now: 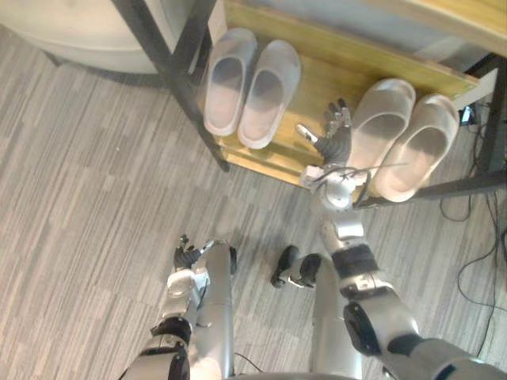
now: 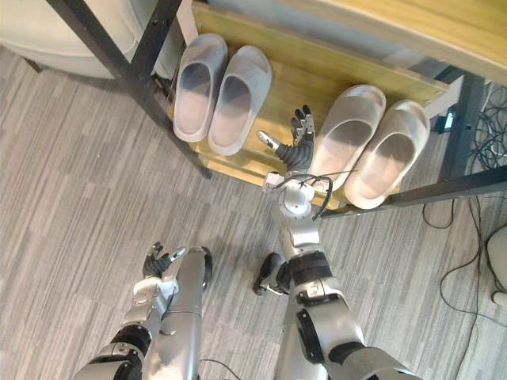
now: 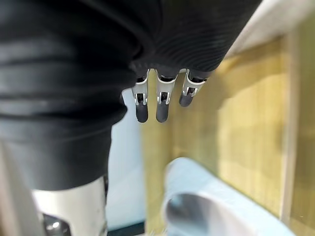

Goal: Organize the slippers on the shoe rack

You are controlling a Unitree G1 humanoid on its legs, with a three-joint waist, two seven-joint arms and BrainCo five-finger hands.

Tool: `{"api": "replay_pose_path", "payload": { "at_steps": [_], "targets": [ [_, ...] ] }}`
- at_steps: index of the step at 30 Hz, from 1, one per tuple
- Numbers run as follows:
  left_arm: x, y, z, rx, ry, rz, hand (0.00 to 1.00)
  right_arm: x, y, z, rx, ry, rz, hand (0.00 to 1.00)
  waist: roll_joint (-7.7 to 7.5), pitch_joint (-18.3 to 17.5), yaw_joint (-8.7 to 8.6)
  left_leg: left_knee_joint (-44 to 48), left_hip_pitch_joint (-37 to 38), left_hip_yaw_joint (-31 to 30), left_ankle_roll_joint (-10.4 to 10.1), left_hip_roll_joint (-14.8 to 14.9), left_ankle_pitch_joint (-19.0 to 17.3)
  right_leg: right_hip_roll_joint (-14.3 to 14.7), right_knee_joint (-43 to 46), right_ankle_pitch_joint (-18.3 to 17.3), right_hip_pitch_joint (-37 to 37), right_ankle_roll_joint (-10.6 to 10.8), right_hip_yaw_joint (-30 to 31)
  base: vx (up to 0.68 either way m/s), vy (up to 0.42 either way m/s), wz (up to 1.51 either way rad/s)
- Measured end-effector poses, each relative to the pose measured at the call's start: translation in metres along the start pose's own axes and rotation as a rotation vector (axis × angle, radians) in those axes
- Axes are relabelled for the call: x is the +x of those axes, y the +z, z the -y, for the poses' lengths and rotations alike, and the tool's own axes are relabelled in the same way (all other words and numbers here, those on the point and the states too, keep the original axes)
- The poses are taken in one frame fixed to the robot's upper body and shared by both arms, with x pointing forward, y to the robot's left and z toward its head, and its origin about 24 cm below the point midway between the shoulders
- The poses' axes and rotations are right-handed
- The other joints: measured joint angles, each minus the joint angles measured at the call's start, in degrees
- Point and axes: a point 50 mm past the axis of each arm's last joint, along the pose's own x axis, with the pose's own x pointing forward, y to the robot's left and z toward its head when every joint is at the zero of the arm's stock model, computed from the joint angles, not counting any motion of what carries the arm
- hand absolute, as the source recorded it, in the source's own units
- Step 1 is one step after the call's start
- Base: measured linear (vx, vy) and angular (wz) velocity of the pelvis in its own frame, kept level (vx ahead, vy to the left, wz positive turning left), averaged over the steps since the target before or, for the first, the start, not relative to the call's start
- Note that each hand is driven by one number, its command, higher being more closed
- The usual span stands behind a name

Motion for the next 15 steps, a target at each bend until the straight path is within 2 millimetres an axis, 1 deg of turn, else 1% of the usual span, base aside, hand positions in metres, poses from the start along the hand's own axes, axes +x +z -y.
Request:
{"api": "replay_pose_path", "payload": {
  "at_steps": [1, 2, 3, 4, 5, 6, 7, 8, 9, 11, 12, 13, 14, 15],
  "targets": [
    [-0.003, -0.007, -0.003, 0.042, -0.012, -0.015, 0.0, -0.016, -0.007, -0.002, -0.039, 0.061, -0.011, 0.0, -0.09, -0.1, -0.44, -3.1, 4.3, 1.0, 0.2, 0.3, 0.5, 0.1, -2.7, 0.6, 4.1, -0.1, -0.2, 0.04, 0.015, 0.08],
    [-0.004, -0.01, -0.003, 0.052, -0.019, -0.021, 0.0, -0.02, -0.009, -0.002, -0.045, 0.076, -0.015, 0.0, -0.12, -0.1, -0.6, -3.9, 5.3, 1.3, 0.3, 0.4, 0.6, 0.1, -3.3, 0.8, 5.0, 0.0, -0.3, 0.09, 0.027, 0.11],
    [-0.008, -0.018, -0.003, 0.083, -0.042, -0.039, 0.0, -0.032, -0.015, -0.004, -0.064, 0.115, -0.031, 0.0, -0.21, -0.2, -1.05, -6.8, 8.9, 2.3, 0.3, 0.4, 1.5, 0.3, -5.9, 1.5, 8.3, 0.3, -0.3, 0.07, 0.028, 0.04],
    [-0.01, -0.021, -0.003, 0.093, -0.048, -0.045, 0.0, -0.036, -0.017, -0.004, -0.065, 0.129, -0.041, 0.0, -0.24, -0.4, -1.23, -8.1, 10.2, 2.6, 0.5, 0.4, 1.8, 0.4, -7.0, 1.9, 9.5, 0.3, -0.2, 0.09, 0.038, 0.03],
    [-0.013, -0.028, -0.003, 0.117, -0.067, -0.06, 0.0, -0.045, -0.022, -0.005, -0.078, 0.156, -0.057, 0.0, -0.42, -0.8, -1.67, -10.6, 12.7, 3.4, 0.9, 0.4, 2.4, 0.5, -9.3, 2.7, 11.7, 0.6, -0.2, 0.08, 0.045, 0.0],
    [-0.016, -0.034, -0.003, 0.136, -0.078, -0.075, 0.0, -0.054, -0.027, -0.006, -0.093, 0.181, -0.075, 0.0, -0.55, -1.7, -2.0, -13.0, 14.8, 4.2, 0.7, 0.5, 3.3, 0.7, -11.6, 3.5, 13.6, 1.0, -0.2, 0.12, 0.073, -0.07],
    [-0.02, -0.04, -0.001, 0.167, -0.104, -0.089, 0.0, -0.064, -0.035, -0.004, -0.114, 0.207, -0.11, 0.0, -1.04, -2.6, -2.03, -16.3, 18.1, 5.6, 1.0, 0.5, 4.3, 1.0, -14.5, 4.6, 16.1, 1.4, 0.2, 0.11, 0.064, -0.1],
    [-0.022, -0.043, 0.0, 0.175, -0.12, -0.098, 0.0, -0.069, -0.039, -0.003, -0.128, 0.218, -0.125, 0.0, -1.18, -2.9, -2.07, -17.9, 19.8, 6.2, 1.1, 0.5, 4.7, 1.2, -15.9, 5.0, 17.6, 1.8, 0.4, 0.11, 0.064, -0.14],
    [-0.026, -0.051, 0.003, 0.196, -0.146, -0.117, 0.0, -0.079, -0.046, -0.001, -0.145, 0.238, -0.158, 0.0, -1.33, -4.0, -2.21, -20.3, 22.3, 7.0, 1.3, 0.5, 5.3, 1.6, -18.5, 5.9, 19.8, 2.2, 0.6, 0.13, 0.068, -0.19],
    [-0.037, -0.069, 0.008, 0.279, -0.217, -0.17, 0.0, -0.104, -0.066, 0.007, -0.198, 0.285, -0.258, 0.0, -2.15, -6.8, -2.43, -28.1, 29.1, 9.1, 1.8, 0.1, 7.5, 2.7, -25.6, 8.5, 25.2, 3.1, 1.8, 0.18, 0.094, -0.26],
    [-0.038, -0.071, 0.008, 0.289, -0.223, -0.177, 0.0, -0.106, -0.068, 0.008, -0.201, 0.287, -0.271, 0.0, -2.22, -7.2, -2.45, -28.9, 29.7, 9.4, 1.9, 0.1, 7.7, 2.7, -26.4, 8.8, 25.7, 3.3, 1.8, 0.13, 0.092, -0.21],
    [-0.041, -0.078, 0.007, 0.315, -0.239, -0.204, 0.0, -0.113, -0.078, 0.012, -0.216, 0.3, -0.318, 0.0, -2.34, -8.2, -2.92, -31.9, 32.1, 10.1, 2.0, -0.3, 8.7, 3.1, -29.3, 10.0, 27.5, 3.7, 2.2, 0.14, 0.103, -0.17],
    [-0.045, -0.087, 0.008, 0.342, -0.266, -0.242, 0.0, -0.123, -0.099, 0.023, -0.272, 0.314, -0.418, 0.0, -2.09, -9.2, -3.95, -36.8, 35.9, 11.1, 2.3, -0.9, 10.6, 3.7, -34.3, 12.4, 30.7, 4.4, 2.5, 0.14, 0.104, -0.18],
    [-0.046, -0.088, 0.008, 0.346, -0.268, -0.244, 0.0, -0.126, -0.103, 0.025, -0.284, 0.316, -0.436, 0.0, -2.08, -9.3, -4.03, -37.7, 36.6, 11.4, 2.4, -1.0, 11.0, 3.8, -35.2, 12.8, 31.3, 4.5, 2.6, 0.13, 0.096, -0.21]
  ]
}}
